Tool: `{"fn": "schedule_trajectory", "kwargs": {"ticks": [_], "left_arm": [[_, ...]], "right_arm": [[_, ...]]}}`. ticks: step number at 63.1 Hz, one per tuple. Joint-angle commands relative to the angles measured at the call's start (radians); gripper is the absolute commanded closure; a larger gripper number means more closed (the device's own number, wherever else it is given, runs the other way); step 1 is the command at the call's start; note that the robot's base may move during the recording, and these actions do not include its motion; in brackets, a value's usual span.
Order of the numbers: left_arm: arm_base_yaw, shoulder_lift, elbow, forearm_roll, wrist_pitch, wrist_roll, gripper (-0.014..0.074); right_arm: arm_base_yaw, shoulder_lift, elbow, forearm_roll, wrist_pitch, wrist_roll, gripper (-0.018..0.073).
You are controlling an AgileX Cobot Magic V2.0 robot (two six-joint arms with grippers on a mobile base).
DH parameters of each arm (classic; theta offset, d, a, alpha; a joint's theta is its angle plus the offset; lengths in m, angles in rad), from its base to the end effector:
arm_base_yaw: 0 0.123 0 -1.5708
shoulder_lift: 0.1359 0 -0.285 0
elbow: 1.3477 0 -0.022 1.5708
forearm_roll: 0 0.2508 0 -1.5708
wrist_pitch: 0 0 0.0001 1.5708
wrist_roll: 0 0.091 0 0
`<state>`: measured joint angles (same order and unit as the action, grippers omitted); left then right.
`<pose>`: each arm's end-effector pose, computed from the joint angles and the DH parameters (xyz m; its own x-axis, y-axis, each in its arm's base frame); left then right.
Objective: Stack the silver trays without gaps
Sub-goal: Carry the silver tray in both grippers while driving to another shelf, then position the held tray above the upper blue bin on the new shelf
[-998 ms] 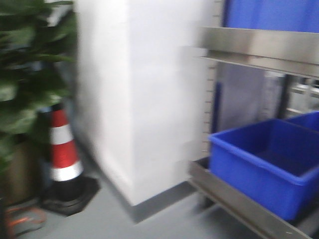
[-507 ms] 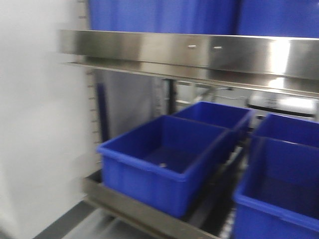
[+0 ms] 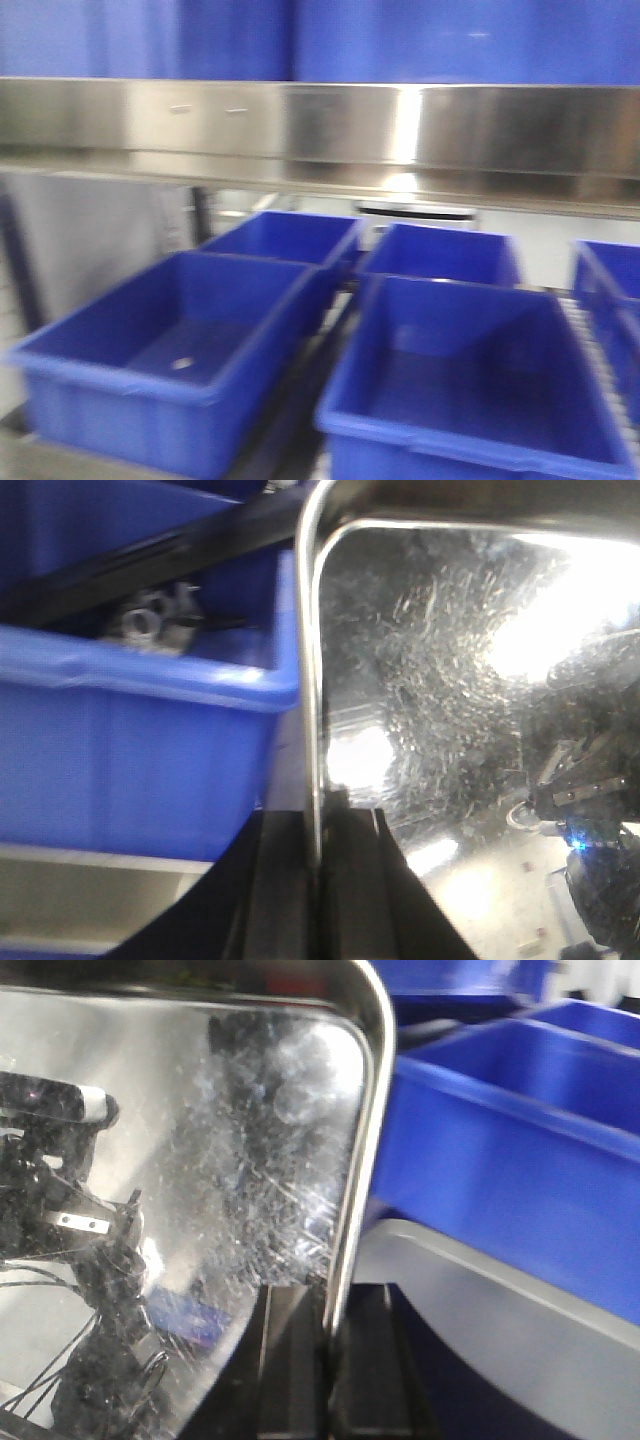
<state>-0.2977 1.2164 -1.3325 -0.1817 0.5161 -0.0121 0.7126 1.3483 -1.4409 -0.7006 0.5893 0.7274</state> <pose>0.2517 -0.0857 0.4460 -0.3469 -0.0704 -0.9352 0.3192 0.9288 -0.1883 0.2480 0.1711 0.4488 -0.2574 -0.0797 -0.9630 -0.3232 0.9463 0.0081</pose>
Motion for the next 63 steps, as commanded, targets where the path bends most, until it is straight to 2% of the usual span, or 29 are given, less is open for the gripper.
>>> {"fn": "schedule_trajectory", "kwargs": {"ticks": [1,63], "left_arm": [[-0.016,-0.013,-0.017,-0.05,-0.042,0.001,0.0613],[-0.016,-0.013,-0.017,-0.05,-0.042,0.001,0.0613]], "right_arm": [[0.009,-0.003,-0.002,0.002,-0.104,-0.019,0.0643],[0.009,-0.003,-0.002,0.002,-0.104,-0.019,0.0643]]}}
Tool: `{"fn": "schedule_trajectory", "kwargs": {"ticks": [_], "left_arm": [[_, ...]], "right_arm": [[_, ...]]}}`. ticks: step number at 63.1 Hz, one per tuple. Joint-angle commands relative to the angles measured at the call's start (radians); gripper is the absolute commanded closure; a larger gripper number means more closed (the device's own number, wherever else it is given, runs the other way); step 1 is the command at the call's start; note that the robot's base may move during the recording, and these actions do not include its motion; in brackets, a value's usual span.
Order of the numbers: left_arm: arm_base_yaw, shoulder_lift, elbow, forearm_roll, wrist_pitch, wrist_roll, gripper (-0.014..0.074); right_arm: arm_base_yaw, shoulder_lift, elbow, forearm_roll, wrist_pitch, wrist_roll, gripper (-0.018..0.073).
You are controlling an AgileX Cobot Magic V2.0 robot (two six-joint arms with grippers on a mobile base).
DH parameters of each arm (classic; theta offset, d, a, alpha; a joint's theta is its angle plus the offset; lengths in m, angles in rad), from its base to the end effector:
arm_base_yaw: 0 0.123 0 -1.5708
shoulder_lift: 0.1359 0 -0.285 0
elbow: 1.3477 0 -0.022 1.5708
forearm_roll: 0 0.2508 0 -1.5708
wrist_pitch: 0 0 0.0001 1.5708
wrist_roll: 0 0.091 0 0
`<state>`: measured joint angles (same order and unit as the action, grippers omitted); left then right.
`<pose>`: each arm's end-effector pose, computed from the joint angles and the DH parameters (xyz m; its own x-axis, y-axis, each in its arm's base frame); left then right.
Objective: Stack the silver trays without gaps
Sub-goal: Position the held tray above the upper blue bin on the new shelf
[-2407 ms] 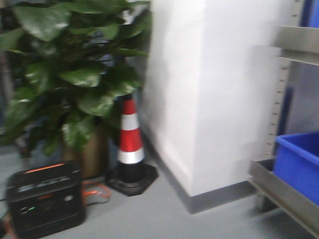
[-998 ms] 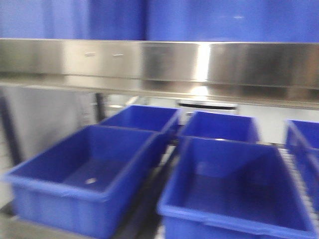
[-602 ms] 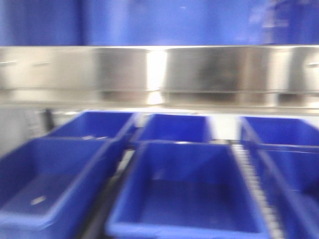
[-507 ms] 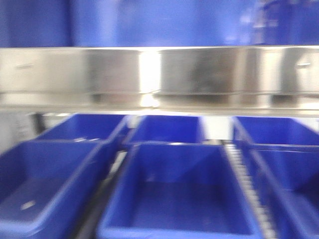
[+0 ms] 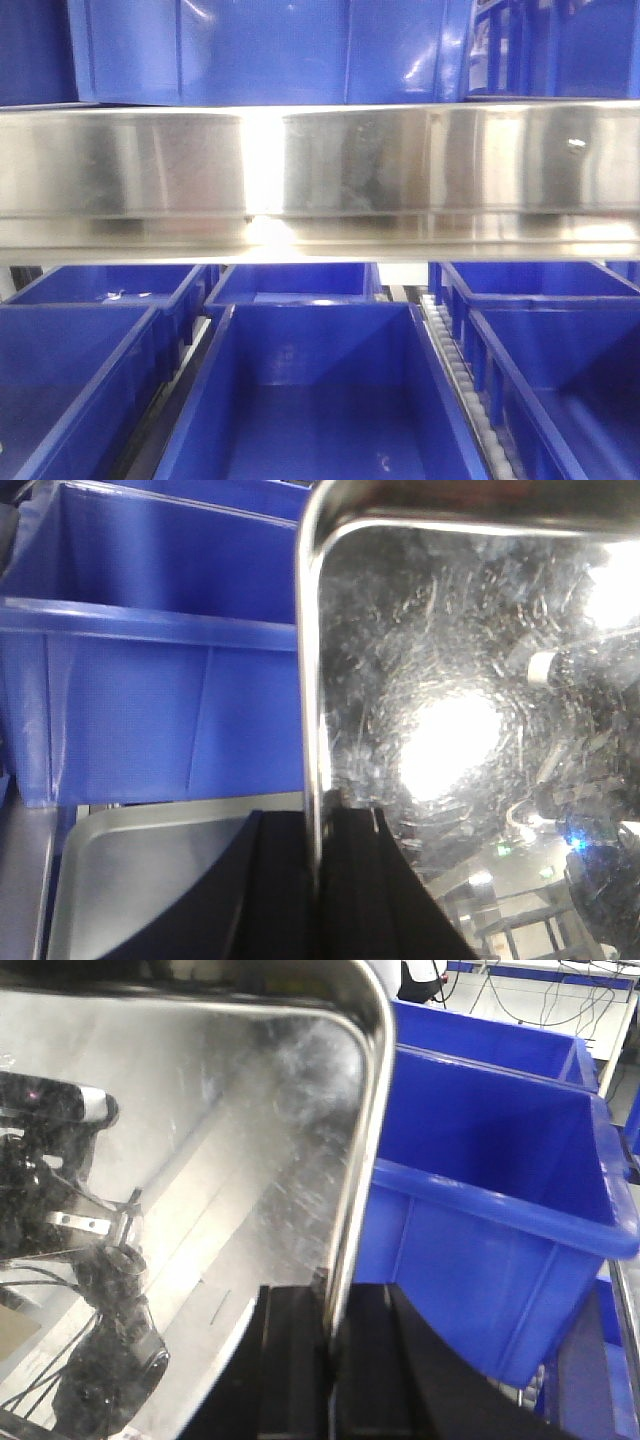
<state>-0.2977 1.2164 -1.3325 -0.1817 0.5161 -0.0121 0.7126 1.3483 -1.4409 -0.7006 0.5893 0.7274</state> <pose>0.2517 -0.0857 0.4460 -0.3469 -0.0704 -0.9352 0.3192 0.9288 -0.1883 0.2480 0.1711 0.4488 -0.2574 -0.0797 -0.9630 -0.3232 0.9463 0.0081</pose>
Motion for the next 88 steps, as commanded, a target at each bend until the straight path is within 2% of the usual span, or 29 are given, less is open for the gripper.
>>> {"fn": "schedule_trajectory", "kwargs": {"ticks": [1,88], "left_arm": [[-0.016,-0.013,-0.017,-0.05,-0.042,0.001,0.0613],[-0.016,-0.013,-0.017,-0.05,-0.042,0.001,0.0613]], "right_arm": [[0.009,-0.003,-0.002,0.002,-0.104,-0.019,0.0643],[0.009,-0.003,-0.002,0.002,-0.112,-0.019,0.0643]]}}
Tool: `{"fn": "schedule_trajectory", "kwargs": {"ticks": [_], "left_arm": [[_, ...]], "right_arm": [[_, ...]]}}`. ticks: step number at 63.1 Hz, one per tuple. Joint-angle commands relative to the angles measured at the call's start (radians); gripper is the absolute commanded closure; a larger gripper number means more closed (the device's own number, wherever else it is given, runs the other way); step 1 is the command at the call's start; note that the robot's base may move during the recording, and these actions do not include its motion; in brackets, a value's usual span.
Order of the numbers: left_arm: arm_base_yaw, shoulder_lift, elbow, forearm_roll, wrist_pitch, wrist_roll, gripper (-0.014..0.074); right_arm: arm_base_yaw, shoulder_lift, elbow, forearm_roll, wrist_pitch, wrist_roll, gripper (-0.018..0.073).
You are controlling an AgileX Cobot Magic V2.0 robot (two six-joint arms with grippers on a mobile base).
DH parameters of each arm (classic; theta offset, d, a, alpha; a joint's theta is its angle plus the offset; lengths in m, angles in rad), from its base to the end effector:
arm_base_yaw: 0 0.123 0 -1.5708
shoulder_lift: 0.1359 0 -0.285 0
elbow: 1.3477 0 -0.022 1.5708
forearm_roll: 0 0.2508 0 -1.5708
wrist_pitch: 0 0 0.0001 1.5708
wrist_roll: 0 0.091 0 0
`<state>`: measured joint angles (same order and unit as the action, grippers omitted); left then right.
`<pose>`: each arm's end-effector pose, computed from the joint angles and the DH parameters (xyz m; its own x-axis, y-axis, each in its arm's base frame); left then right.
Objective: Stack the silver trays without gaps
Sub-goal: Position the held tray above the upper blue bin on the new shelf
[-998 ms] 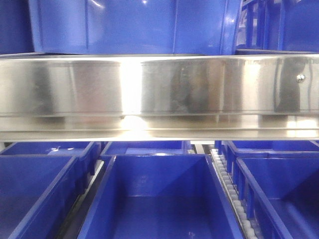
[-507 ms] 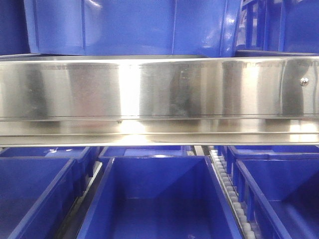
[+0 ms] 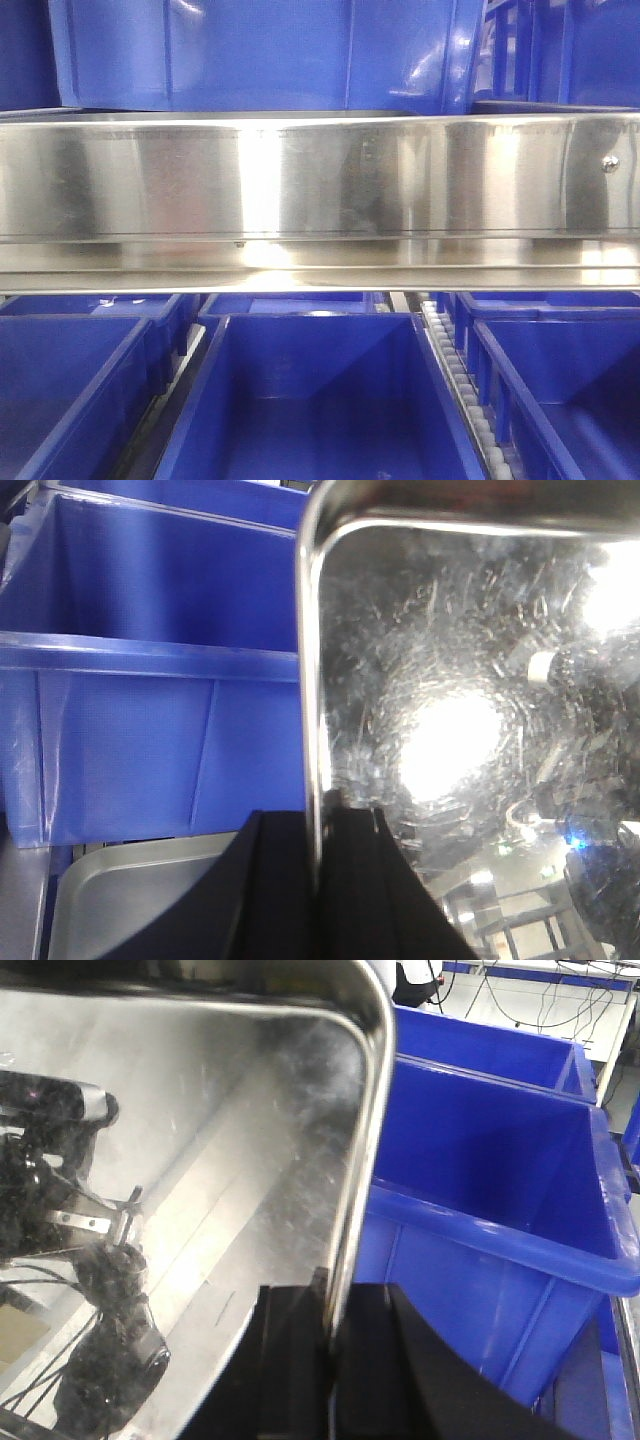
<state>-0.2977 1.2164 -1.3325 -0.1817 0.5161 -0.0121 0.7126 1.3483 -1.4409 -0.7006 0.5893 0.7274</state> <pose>0.2517 -0.0857 0.4460 -0.3469 -0.0704 -0.9352 0.3192 0.9288 -0.1883 0.2480 0.1711 0.4488 -0.2574 -0.0797 -0.9630 -0.3232 0.9463 0.0081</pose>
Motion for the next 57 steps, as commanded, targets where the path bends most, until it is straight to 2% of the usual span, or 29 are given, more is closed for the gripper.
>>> {"fn": "schedule_trajectory", "kwargs": {"ticks": [1,28,36,47,57], "left_arm": [[-0.016,-0.013,-0.017,-0.05,-0.042,0.001,0.0613],[-0.016,-0.013,-0.017,-0.05,-0.062,0.001,0.0613],[-0.016,-0.013,-0.017,-0.046,-0.061,0.001,0.0613],[-0.016,0.015,-0.017,0.053,-0.057,0.001,0.0613],[-0.016,0.073,-0.017,0.074,-0.028,0.001,0.0613]], "right_arm": [[0.009,-0.003,-0.002,0.002,-0.116,-0.019,0.0643],[0.009,-0.003,-0.002,0.014,-0.143,-0.019,0.0643],[0.009,0.009,-0.002,0.036,-0.073,-0.019,0.0643],[0.009,0.054,-0.002,0.052,0.085,-0.019,0.0643],[0.009,0.107,-0.002,0.089,0.167,-0.019,0.0643]]}}
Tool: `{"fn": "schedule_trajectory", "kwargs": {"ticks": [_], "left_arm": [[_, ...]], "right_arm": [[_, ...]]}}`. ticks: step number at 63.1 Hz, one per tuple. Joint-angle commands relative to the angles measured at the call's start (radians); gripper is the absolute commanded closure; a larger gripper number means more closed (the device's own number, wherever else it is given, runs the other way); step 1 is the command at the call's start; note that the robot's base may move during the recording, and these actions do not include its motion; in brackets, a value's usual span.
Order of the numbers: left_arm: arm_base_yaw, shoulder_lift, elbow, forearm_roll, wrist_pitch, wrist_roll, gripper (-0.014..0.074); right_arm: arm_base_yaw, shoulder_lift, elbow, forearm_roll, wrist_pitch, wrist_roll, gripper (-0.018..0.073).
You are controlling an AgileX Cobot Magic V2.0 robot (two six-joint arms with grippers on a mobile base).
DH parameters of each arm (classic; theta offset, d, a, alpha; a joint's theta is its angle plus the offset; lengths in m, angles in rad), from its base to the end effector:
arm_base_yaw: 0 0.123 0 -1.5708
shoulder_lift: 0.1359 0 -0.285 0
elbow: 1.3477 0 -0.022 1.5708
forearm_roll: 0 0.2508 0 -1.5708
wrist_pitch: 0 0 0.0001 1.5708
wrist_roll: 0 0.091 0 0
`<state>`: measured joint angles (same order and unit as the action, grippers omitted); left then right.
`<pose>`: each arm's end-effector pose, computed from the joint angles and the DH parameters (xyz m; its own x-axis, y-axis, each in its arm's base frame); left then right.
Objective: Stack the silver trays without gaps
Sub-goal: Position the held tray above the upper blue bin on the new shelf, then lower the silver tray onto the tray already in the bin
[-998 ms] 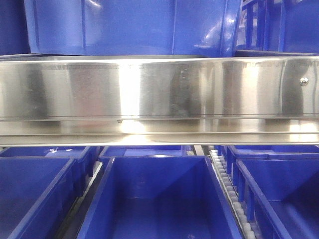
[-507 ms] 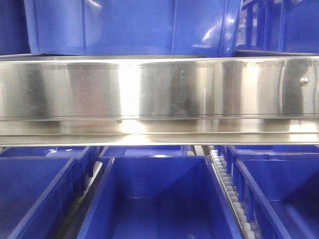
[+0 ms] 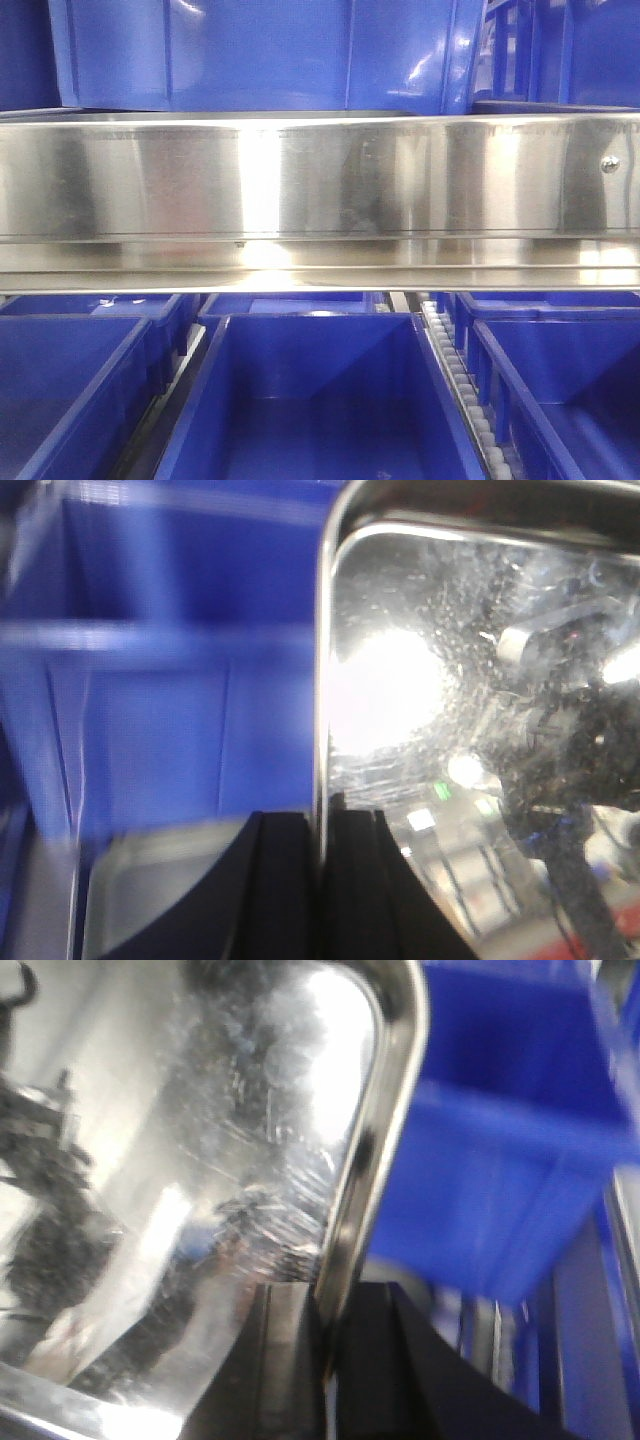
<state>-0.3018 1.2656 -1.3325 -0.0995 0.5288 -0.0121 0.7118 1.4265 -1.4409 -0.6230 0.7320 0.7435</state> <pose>0.2670 -0.0879 0.4310 -0.3793 0.0156 -0.9251 0.3058 0.9458 -0.1094 0.2634 0.1803 0.4130 -0.4565 -0.0898 -0.8852 -0.2400 0.9704 0.0254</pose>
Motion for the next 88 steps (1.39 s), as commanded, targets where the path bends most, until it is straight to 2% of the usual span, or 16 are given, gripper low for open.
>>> {"fn": "schedule_trajectory", "kwargs": {"ticks": [1,12,23,34,38,50,88], "left_arm": [[-0.012,0.034,-0.017,-0.009,-0.039,0.001,0.0613],[-0.012,0.113,-0.017,-0.007,-0.005,0.001,0.0613],[-0.012,0.178,-0.017,0.006,0.157,-0.002,0.0613],[-0.012,0.193,-0.017,0.138,0.266,-0.138,0.0613],[-0.012,0.193,-0.017,0.167,0.28,-0.161,0.0613],[-0.012,0.193,-0.017,0.167,0.322,-0.161,0.0613],[-0.012,0.193,-0.017,0.167,0.324,-0.161,0.0593]], "right_arm": [[0.01,0.037,-0.002,0.016,0.026,-0.035,0.0643],[0.01,0.099,-0.002,0.025,0.092,-0.035,0.0643],[0.01,0.15,-0.002,0.037,0.192,-0.039,0.0643],[0.01,0.168,-0.002,0.098,0.202,-0.053,0.0643],[0.01,0.175,-0.002,0.112,0.219,-0.058,0.0643],[0.01,0.189,-0.002,0.117,0.264,-0.058,0.0643],[0.01,0.198,-0.002,0.111,0.187,-0.058,0.0636]]}}
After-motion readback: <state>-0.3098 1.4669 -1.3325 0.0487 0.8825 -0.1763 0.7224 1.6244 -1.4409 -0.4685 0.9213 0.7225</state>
